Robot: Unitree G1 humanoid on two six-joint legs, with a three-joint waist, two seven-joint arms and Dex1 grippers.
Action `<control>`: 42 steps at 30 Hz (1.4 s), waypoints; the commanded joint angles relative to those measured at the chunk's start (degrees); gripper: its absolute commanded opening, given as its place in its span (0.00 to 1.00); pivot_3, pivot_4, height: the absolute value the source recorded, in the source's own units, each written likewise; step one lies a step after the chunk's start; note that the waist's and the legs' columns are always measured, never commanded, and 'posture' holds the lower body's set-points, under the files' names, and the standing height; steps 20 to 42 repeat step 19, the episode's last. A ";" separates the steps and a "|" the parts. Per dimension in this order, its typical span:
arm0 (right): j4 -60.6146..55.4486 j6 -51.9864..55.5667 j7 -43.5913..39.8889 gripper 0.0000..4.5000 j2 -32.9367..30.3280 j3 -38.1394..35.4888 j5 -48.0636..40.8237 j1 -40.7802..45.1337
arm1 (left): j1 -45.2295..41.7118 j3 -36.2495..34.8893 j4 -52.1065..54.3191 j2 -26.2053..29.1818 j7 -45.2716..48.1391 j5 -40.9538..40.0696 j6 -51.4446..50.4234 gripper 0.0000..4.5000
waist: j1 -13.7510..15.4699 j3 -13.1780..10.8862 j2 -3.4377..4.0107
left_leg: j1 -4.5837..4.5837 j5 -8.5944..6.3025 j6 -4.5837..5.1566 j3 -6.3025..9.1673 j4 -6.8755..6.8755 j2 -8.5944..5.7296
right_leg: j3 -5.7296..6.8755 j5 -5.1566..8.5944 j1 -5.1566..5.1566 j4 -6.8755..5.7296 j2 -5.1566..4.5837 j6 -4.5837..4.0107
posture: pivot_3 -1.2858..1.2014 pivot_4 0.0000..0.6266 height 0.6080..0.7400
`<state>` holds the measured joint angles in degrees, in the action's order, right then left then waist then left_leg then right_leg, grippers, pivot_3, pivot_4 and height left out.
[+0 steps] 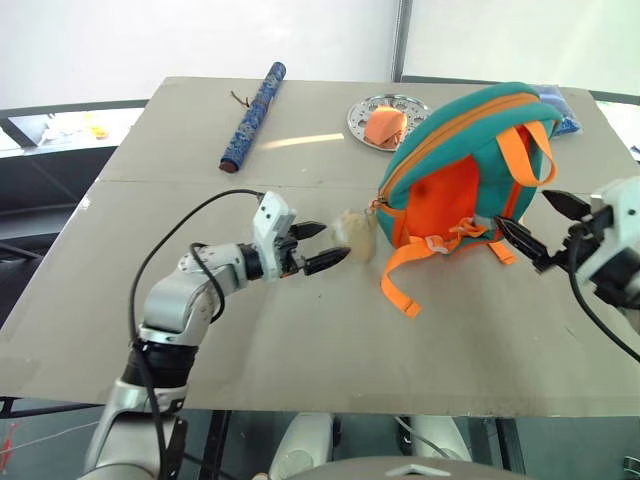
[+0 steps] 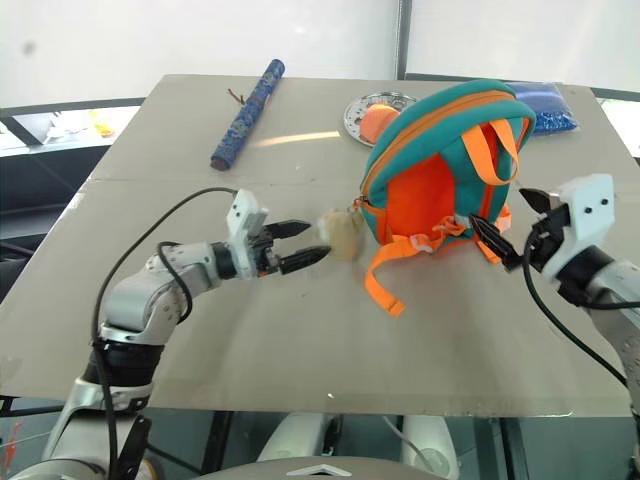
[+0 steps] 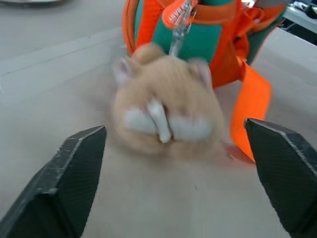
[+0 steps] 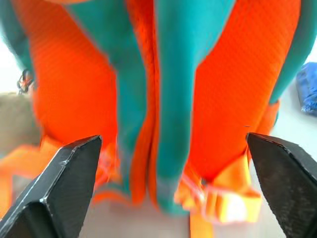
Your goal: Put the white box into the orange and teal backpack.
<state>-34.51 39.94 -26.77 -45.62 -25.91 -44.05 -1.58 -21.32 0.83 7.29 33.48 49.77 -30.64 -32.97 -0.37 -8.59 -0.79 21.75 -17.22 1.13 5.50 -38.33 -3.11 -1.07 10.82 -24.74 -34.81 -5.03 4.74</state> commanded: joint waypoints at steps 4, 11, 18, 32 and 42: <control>-3.25 0.23 -11.36 1.00 -4.74 -9.49 -2.35 -10.11 | 6.65 -7.54 6.58 0.85 2.81 -2.75 6.03 0.99 | 0.29 0.00 -0.01 | -0.30 -0.01 0.02 -0.02 -0.06 0.14 | 0.03 0.00 0.36 -0.02 0.01 0.00 | 0.52 0.24 0.95; -2.58 -3.14 -21.42 1.00 -3.92 -22.60 -1.17 -20.66 | 18.56 -16.85 13.07 5.22 2.78 -5.53 5.01 0.99 | 0.33 -0.02 -0.03 | -1.05 -0.25 0.38 -0.19 0.02 0.28 | -0.04 0.03 1.04 0.08 0.06 0.01 | 0.52 0.24 0.95; -0.58 -6.15 -25.22 1.00 -1.56 -27.42 1.58 -26.78 | 24.06 -22.59 12.74 9.16 4.94 -7.65 4.09 0.99 | 0.93 -0.01 -0.03 | -1.13 -0.26 0.40 -0.29 0.00 0.31 | -0.01 0.05 1.13 0.08 0.05 0.00 | 0.52 0.24 0.95; -0.20 -6.63 -25.64 1.00 -1.48 -27.48 2.02 -27.12 | 24.08 -22.84 12.70 9.45 5.50 -8.41 3.72 0.99 | 0.93 -0.01 -0.03 | -1.13 -0.26 0.40 -0.34 0.00 0.31 | -0.02 0.05 1.13 0.09 0.05 0.01 | 0.52 0.24 0.95; -0.20 -6.63 -25.64 1.00 -1.48 -27.48 2.02 -27.12 | 24.08 -22.84 12.70 9.45 5.50 -8.41 3.72 0.99 | 0.93 -0.01 -0.03 | -1.13 -0.26 0.40 -0.34 0.00 0.31 | -0.02 0.05 1.13 0.09 0.05 0.01 | 0.52 0.24 0.95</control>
